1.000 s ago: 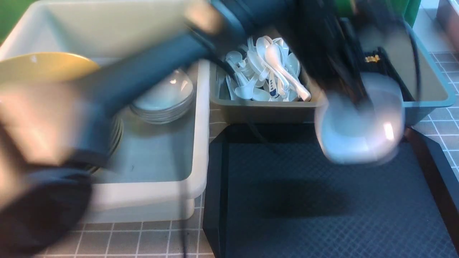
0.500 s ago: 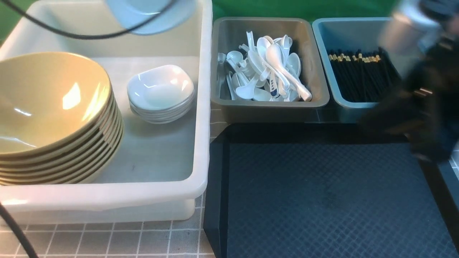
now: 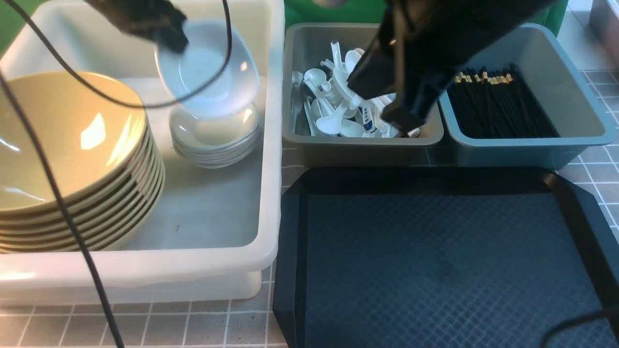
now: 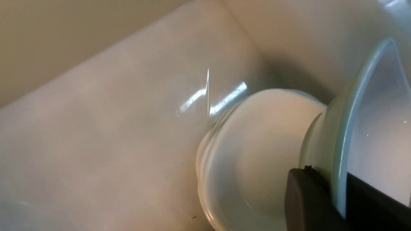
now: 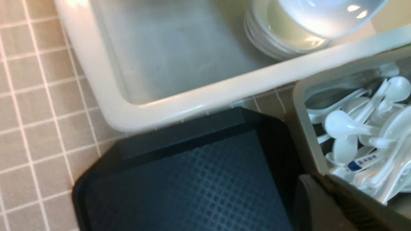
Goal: On grey table put chopsticks spoon bowls plates into blue grey white boxes.
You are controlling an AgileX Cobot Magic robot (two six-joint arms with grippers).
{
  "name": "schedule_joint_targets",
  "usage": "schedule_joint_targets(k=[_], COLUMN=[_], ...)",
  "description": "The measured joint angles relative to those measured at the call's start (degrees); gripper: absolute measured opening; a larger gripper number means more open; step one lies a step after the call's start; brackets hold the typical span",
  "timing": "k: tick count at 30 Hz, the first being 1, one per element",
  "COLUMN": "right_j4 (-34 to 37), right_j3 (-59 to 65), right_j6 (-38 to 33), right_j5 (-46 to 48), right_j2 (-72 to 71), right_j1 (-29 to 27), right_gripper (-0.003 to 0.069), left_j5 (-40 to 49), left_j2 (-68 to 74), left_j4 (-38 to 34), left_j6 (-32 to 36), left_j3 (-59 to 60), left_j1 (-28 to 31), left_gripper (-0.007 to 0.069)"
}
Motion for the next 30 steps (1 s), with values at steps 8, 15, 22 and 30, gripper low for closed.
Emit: schedule_joint_targets(k=[8, 15, 22, 30], right_j4=[-2.7, -3.6, -4.1, -6.9], right_j3=[-0.1, -0.1, -0.1, -0.1], right_j6=[-1.3, -1.4, -1.5, -0.9], right_j5=[-0.1, -0.6, 0.4, 2.9], right_j2=[3.3, 3.8, 3.8, 3.7], right_j1=[0.0, 0.0, 0.0, 0.0], right_gripper=[0.0006, 0.0013, 0.0017, 0.0017], left_j5=[-2.8, -4.3, -4.3, -0.1], left_j2=[4.8, 5.5, 5.3, 1.5], left_j4=[-0.3, -0.2, 2.5, 8.8], left_j6=[4.1, 4.6, 5.4, -0.1], left_j3=[0.0, 0.0, 0.0, -6.8], left_j1=[0.0, 0.1, 0.1, 0.1], left_gripper=[0.0009, 0.0085, 0.0328, 0.0439])
